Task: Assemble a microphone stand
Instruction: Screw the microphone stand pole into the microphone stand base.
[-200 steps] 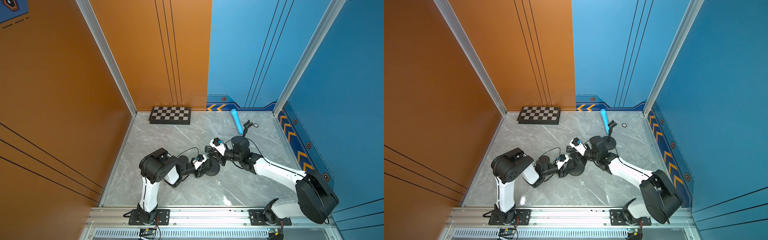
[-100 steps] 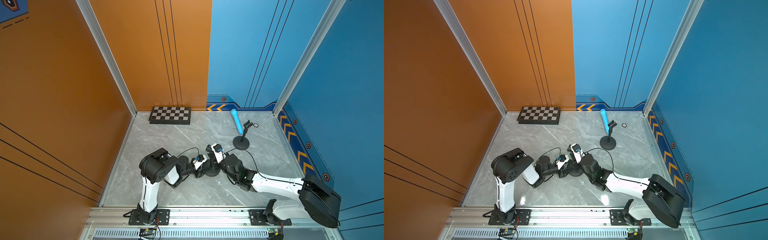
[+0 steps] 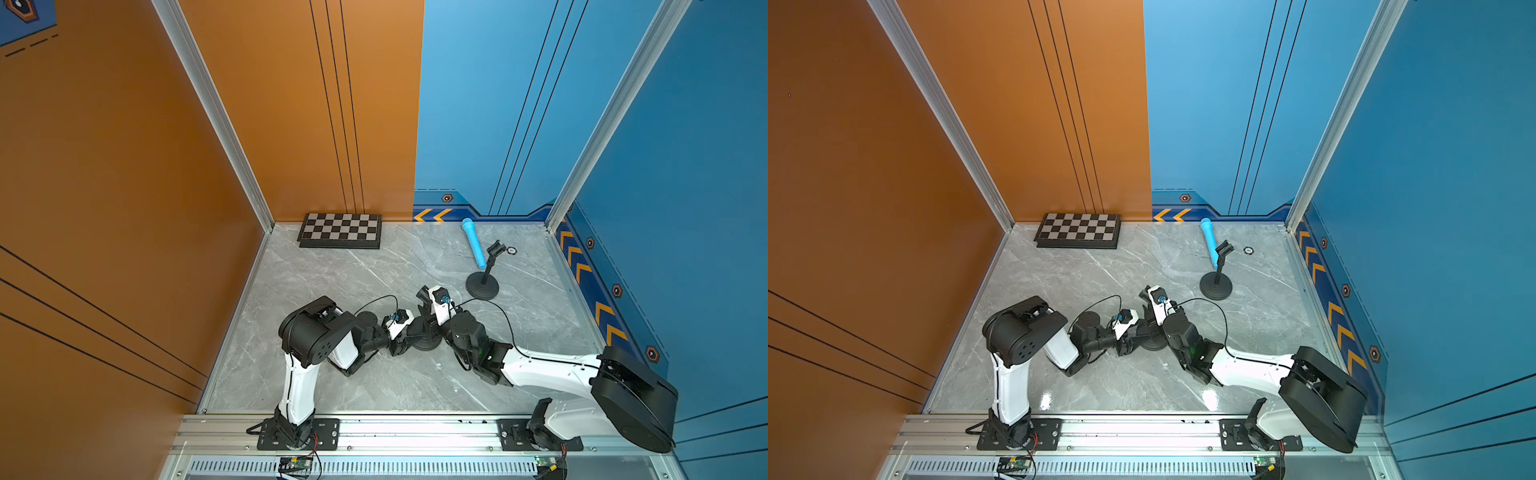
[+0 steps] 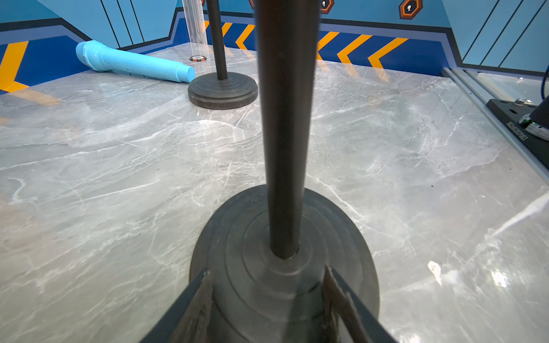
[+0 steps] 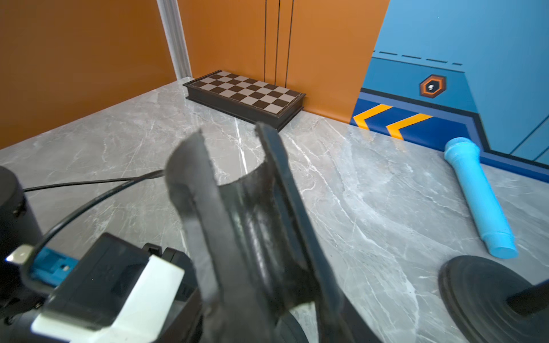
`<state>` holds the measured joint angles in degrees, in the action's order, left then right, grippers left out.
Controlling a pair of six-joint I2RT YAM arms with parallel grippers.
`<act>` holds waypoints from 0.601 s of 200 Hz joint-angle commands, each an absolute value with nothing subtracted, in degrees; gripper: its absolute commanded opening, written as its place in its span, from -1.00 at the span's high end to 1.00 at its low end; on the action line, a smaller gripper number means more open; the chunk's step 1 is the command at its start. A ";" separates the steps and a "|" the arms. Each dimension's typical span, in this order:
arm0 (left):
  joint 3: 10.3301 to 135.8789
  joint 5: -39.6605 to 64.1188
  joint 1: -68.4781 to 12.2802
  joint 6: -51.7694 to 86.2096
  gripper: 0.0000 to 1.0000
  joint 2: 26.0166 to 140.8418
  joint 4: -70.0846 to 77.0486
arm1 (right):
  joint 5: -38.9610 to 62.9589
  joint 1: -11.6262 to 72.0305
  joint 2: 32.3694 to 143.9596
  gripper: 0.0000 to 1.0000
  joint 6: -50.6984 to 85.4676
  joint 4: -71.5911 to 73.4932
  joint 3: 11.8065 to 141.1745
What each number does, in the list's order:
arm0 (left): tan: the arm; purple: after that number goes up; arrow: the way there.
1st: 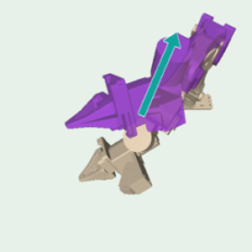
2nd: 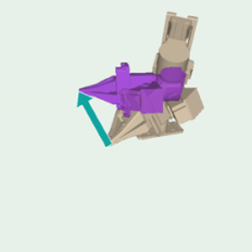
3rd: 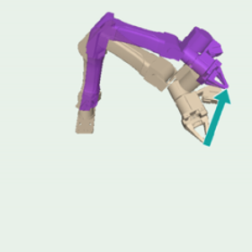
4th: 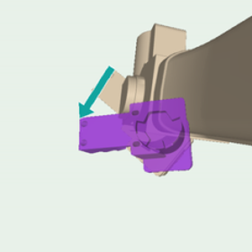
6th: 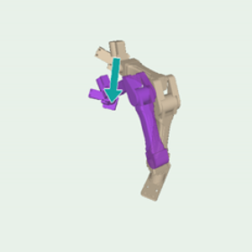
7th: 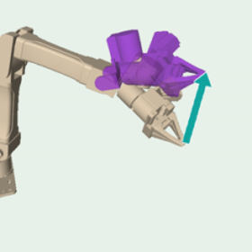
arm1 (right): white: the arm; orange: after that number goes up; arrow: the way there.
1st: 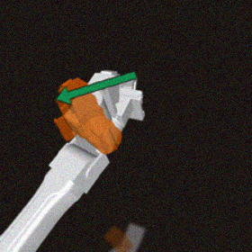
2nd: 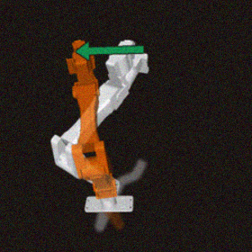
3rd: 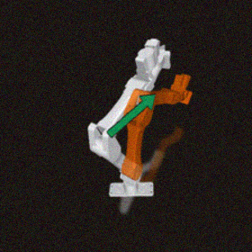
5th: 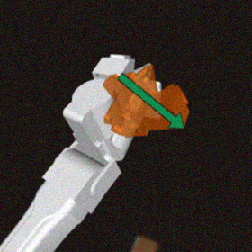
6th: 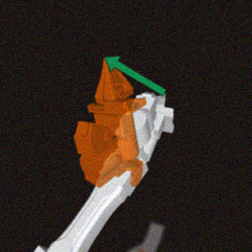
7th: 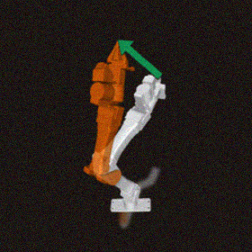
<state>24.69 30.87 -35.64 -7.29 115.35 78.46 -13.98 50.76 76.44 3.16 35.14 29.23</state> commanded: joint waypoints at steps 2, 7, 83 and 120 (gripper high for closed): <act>22.73 29.14 -36.12 -8.53 -0.21 117.71 69.17 | 13.08 45.76 72.72 -0.20 -4.40 29.29 28.78; 22.74 29.27 -36.09 -8.61 -0.21 117.71 69.17 | 17.30 44.16 72.52 -0.22 -4.75 28.12 29.17; 22.70 34.98 -36.74 -9.69 -0.24 115.72 69.17 | 31.43 35.12 77.98 -0.23 -14.09 18.85 38.45; 23.69 36.55 -37.25 -8.58 -0.26 116.33 69.23 | 28.83 34.95 79.95 0.19 -13.56 20.38 39.58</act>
